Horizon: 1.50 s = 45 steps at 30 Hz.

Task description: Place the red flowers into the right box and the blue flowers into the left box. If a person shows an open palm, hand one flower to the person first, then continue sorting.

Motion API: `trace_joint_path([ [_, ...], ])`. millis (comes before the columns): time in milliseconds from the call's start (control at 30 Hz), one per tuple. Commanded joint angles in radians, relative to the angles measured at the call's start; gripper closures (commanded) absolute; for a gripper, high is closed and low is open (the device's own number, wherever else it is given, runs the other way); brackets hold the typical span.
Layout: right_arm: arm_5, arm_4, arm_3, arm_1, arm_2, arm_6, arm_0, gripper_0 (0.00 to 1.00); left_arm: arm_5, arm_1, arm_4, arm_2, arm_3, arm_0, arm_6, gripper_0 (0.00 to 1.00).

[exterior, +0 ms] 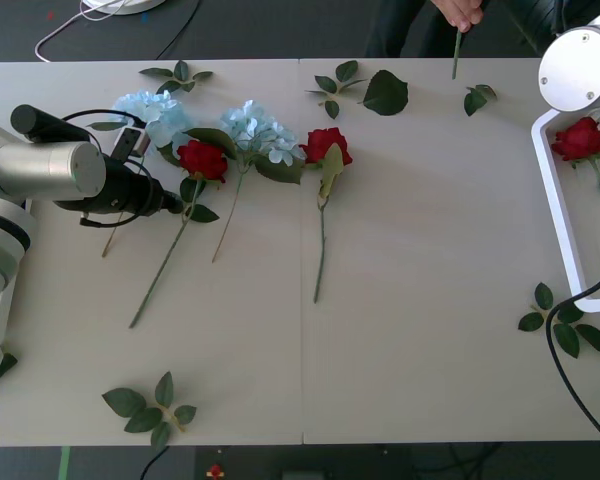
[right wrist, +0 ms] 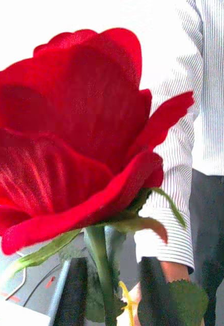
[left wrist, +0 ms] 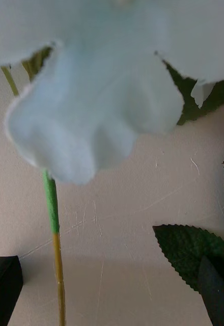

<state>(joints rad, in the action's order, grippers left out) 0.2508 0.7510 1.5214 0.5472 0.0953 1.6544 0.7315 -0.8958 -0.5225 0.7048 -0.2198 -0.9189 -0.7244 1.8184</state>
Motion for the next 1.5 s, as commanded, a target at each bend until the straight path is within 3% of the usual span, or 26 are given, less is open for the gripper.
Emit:
trace_joint_path([
  [33, -0.028, 0.004, 0.043, -0.018, 0.009, -0.015, 0.029, 0.0, 0.012, 0.006, -0.005, -0.007, -0.003, -0.046, 0.024, 0.0],
  [433, 0.015, 0.039, 0.074, 0.053, 0.043, -0.038, -0.05, 0.0, 0.012, 0.006, -0.005, -0.007, -0.003, -0.046, 0.024, 0.0],
  [500, 0.088, 0.048, 0.114, 0.073, 0.027, -0.047, -0.078, 0.0, 0.012, 0.006, -0.005, -0.007, -0.003, -0.046, 0.024, 0.0],
  [700, 0.515, 0.065, 0.279, 0.135, -0.057, -0.189, -0.162, 0.0, 0.012, 0.006, -0.005, -0.007, -0.003, -0.046, 0.024, 0.0],
  [900, 0.852, 0.042, 0.33, 0.157, -0.031, -0.392, -0.176, 0.0, 0.012, 0.006, -0.005, -0.007, -0.003, -0.046, 0.024, 0.0],
  [933, 0.875, 0.033, 0.332, 0.157, -0.022, -0.415, -0.175, 0.0, 0.012, 0.006, -0.005, -0.007, -0.003, -0.046, 0.024, 0.15],
  [967, 0.917, 0.014, 0.335, 0.157, 0.0, -0.469, -0.175, 0.0, 0.012, 0.006, -0.005, -0.007, -0.003, -0.046, 0.024, 0.62],
  [1000, 0.944, -0.009, 0.336, 0.155, 0.027, -0.522, -0.173, 0.0, 0.012, 0.006, -0.005, -0.007, -0.003, -0.046, 0.024, 1.0],
  [1267, 1.085, -0.162, 0.309, 0.108, 0.231, -0.76, -0.115, 0.0, 0.012, 0.006, -0.005, -0.007, -0.003, -0.046, 0.024, 1.0],
  [1500, 1.119, -0.208, 0.232, 0.017, 0.371, -0.897, -0.027, 0.0, 0.012, 0.006, -0.005, -0.007, -0.003, -0.046, 0.024, 1.0],
])
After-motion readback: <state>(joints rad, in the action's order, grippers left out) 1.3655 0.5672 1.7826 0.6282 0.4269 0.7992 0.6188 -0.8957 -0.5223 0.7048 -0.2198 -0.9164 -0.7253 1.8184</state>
